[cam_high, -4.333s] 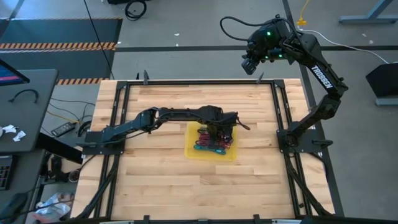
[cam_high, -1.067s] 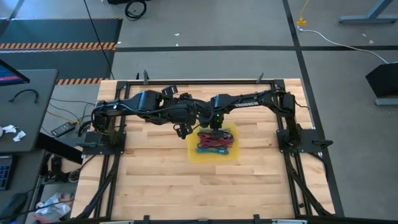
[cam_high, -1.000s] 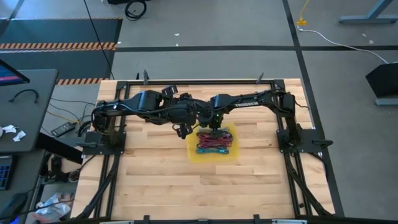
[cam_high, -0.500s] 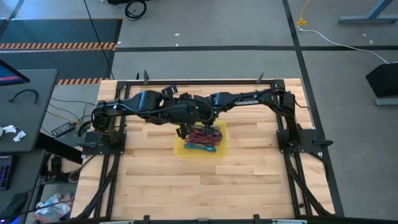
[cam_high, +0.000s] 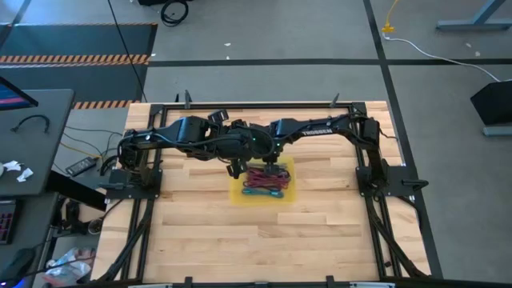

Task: Pick and place USB-C Cables
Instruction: Adjust the yellow bin

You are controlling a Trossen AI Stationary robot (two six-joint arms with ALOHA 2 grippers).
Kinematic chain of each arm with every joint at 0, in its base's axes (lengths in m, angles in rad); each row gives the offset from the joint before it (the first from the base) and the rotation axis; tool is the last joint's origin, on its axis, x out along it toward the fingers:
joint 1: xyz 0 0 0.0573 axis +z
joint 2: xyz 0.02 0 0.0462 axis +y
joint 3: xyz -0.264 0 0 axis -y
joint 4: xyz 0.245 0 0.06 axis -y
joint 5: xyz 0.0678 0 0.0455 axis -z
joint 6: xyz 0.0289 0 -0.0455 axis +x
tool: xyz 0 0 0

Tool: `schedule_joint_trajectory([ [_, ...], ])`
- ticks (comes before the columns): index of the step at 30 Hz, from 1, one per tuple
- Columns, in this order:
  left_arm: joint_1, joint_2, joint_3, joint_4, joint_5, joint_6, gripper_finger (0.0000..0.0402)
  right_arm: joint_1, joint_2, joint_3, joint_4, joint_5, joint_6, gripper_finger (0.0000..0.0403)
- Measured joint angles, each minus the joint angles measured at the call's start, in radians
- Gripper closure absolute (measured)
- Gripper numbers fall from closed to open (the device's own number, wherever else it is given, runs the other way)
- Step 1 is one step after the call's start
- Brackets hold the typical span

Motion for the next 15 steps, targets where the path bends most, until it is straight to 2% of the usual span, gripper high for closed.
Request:
schedule_joint_trajectory([
  [5,0.000,0.000,0.000,0.000,0.000,0.000,0.0306,0.008,0.000,0.000,-0.002,0.000,-0.020,0.0400],
  [15,0.000,0.000,0.000,0.000,0.000,0.000,0.0306,0.000,0.000,0.000,0.048,0.013,0.037,0.0400],
])
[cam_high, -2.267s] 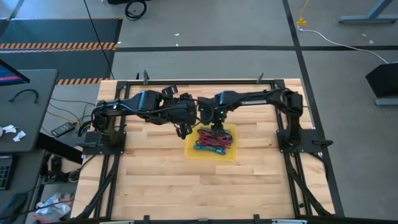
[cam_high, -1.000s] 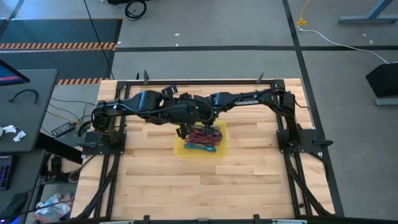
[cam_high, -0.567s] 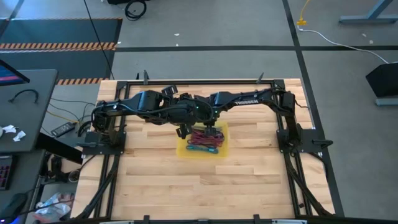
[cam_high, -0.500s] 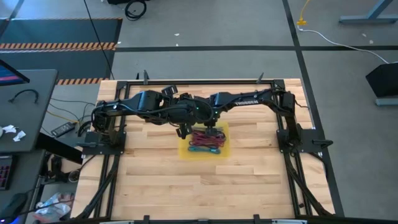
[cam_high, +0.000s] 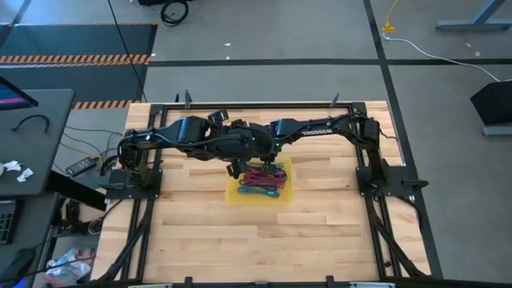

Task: Pick and place USB-C Cables
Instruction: Adjust the yellow bin

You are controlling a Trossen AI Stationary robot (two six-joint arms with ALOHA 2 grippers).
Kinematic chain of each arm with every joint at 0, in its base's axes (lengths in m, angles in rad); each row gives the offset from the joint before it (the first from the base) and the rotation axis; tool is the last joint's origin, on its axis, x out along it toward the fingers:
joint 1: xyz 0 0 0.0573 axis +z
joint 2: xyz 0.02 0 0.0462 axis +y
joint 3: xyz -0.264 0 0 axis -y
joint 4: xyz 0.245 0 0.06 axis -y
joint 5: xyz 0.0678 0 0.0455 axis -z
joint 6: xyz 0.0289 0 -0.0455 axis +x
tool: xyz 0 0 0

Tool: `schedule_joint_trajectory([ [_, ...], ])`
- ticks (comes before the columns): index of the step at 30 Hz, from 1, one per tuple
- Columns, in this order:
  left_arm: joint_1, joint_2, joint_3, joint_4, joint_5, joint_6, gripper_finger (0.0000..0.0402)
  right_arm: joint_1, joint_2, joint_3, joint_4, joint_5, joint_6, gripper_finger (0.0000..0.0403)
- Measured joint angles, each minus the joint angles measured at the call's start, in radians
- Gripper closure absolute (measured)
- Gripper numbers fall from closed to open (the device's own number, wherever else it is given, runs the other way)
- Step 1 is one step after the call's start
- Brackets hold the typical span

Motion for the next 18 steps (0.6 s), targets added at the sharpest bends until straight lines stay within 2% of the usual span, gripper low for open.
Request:
schedule_joint_trajectory([
  [18,0.000,0.000,0.000,0.000,0.000,0.000,0.0306,-0.002,0.000,0.000,0.016,-0.033,-0.006,0.0400],
])
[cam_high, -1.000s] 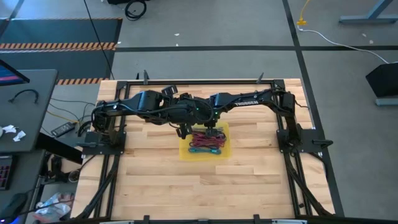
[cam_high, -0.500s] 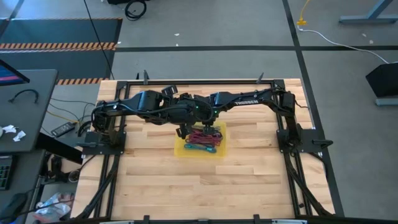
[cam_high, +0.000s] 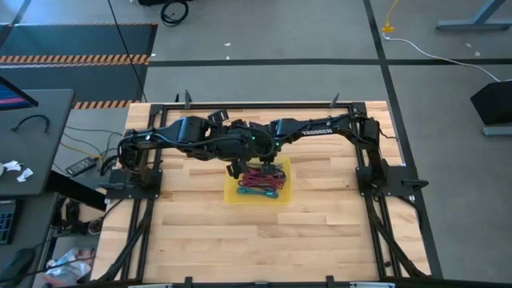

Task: Pick and place USB-C Cables
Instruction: Adjust the yellow bin, then return to Home Position

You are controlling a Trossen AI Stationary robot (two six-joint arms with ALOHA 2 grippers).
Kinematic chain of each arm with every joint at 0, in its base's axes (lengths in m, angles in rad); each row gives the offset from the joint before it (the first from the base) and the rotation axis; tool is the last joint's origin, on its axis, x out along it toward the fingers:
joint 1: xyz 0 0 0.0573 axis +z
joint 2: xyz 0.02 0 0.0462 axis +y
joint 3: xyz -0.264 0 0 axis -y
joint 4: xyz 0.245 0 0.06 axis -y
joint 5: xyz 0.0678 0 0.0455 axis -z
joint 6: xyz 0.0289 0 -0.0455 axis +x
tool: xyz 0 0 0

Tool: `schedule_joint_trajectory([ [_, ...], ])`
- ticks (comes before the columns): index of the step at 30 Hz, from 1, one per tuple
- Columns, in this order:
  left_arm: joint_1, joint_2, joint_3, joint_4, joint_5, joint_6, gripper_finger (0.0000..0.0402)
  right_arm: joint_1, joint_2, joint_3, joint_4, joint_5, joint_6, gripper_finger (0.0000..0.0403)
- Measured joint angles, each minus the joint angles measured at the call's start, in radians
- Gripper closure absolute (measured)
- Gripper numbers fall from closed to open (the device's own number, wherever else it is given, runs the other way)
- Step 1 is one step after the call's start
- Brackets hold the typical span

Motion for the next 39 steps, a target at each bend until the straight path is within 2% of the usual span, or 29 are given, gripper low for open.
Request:
schedule_joint_trajectory([
  [16,0.000,0.000,0.000,0.003,0.000,0.000,0.0306,0.020,0.000,-0.002,0.029,-0.005,0.004,0.0400],
  [30,0.000,0.000,0.000,0.009,0.000,-0.008,0.0306,0.029,-0.006,-0.062,0.067,-0.010,0.006,0.0400],
  [39,0.000,0.000,0.000,0.008,0.000,-0.008,0.0306,0.029,-0.005,-0.051,0.116,-0.010,0.002,0.0323],
])
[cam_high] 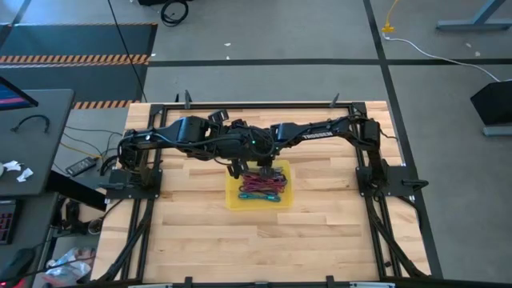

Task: Pick and place USB-C Cables
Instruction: Return to Home Position

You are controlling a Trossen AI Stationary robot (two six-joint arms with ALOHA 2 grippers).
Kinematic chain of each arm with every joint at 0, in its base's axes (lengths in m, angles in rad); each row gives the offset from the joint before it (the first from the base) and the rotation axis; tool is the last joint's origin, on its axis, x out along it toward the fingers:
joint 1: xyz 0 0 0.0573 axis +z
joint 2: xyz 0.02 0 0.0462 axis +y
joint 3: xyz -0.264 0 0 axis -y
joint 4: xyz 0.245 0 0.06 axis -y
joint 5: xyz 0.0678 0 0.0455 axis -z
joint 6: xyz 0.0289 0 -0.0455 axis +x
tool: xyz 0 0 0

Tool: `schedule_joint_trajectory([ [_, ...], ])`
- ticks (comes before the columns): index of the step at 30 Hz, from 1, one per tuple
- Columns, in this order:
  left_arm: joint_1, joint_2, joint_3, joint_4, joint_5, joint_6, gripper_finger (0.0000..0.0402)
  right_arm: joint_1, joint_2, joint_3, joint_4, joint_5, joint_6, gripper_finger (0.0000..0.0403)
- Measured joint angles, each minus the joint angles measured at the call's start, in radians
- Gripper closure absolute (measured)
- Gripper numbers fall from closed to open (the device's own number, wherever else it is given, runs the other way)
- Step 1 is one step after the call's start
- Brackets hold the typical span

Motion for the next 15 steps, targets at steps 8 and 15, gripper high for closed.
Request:
schedule_joint_trajectory([
  [8,0.000,0.000,0.000,-0.008,0.000,0.008,0.0306,-0.002,-0.037,0.079,-0.040,0.066,-0.019,0.0298],
  [15,0.000,-0.017,0.000,-0.008,0.000,0.019,0.0337,-0.013,-0.120,0.233,-0.178,0.166,-0.062,0.0305],
])
